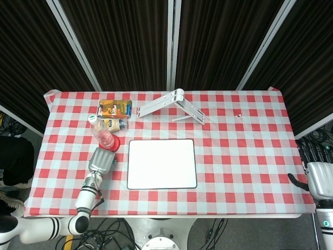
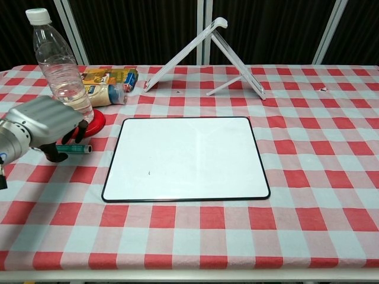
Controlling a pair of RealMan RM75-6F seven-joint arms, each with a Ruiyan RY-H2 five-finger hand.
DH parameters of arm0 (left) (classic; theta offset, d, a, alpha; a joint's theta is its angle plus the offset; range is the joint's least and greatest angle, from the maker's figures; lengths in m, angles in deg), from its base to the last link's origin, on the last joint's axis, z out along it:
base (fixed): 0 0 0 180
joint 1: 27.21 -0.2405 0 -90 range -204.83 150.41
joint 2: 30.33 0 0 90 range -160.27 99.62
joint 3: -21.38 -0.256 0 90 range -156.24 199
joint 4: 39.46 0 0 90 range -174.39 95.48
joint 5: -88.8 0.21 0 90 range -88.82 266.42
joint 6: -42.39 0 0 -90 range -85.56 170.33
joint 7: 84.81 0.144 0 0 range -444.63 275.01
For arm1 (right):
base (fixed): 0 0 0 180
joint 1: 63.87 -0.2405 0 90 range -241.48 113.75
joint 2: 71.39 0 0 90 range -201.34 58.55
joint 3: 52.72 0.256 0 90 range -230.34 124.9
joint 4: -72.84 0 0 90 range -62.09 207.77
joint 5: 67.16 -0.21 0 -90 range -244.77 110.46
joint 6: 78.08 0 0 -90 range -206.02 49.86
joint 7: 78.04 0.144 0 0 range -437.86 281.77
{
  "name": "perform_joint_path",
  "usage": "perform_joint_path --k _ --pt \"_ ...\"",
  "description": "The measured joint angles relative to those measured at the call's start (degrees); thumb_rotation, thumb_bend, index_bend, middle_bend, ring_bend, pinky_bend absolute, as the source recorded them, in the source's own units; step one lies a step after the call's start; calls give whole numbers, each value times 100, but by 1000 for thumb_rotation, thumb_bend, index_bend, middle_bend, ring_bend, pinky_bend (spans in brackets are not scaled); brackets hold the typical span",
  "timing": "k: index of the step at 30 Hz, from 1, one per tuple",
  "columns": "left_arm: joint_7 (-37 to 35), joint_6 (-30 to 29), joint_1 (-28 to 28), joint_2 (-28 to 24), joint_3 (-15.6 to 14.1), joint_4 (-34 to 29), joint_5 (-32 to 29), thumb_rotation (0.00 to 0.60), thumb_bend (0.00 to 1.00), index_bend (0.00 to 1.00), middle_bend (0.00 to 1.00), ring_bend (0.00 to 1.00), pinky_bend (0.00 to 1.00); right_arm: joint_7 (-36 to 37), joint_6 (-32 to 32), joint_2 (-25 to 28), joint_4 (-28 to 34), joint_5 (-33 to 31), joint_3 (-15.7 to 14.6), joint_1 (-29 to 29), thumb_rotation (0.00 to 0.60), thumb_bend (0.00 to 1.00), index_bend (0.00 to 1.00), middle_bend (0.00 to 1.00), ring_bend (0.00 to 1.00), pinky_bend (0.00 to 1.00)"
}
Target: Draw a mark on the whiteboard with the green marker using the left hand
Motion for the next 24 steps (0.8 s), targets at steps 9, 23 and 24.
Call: perform_joint_path --k 9,23,24 --pt "48 -170 51 148 11 123 -113 600 308 470 533 727 971 25 34 -2 -12 -25 -14 7 600 101 0 0 0 0" --pt "93 -148 123 205 -44 241 -218 600 319 470 533 727 971 54 94 -19 -50 -81 -10 -4 600 101 0 0 0 0" --pt "88 -143 126 207 -46 248 -223 600 325 471 534 727 971 55 98 -23 -56 -82 -11 -4 600 101 0 0 0 0"
